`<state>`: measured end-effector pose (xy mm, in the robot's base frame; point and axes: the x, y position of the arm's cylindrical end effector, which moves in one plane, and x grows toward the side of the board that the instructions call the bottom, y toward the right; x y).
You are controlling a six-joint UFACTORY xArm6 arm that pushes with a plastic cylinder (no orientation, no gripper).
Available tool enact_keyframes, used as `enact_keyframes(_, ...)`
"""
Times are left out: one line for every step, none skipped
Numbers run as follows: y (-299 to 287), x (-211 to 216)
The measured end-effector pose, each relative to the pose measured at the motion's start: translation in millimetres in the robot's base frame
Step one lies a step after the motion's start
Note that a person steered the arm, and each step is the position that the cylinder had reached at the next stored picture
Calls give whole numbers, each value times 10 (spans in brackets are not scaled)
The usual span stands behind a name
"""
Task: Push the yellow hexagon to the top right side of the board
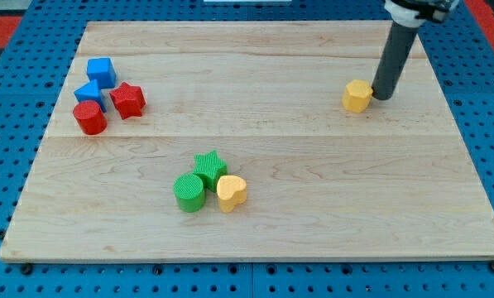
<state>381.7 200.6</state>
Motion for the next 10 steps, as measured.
enact_keyframes(-308, 247)
enact_keyframes(-419, -240)
enact_keyframes(-49, -772)
enact_keyframes(-34, -338)
enact_keyframes(-338, -305)
enact_keyframes(-631, -649)
enact_keyframes(-332, -1106)
enact_keyframes(-628, -846)
enact_keyframes(-1117, -963)
enact_keyframes(-995, -1198)
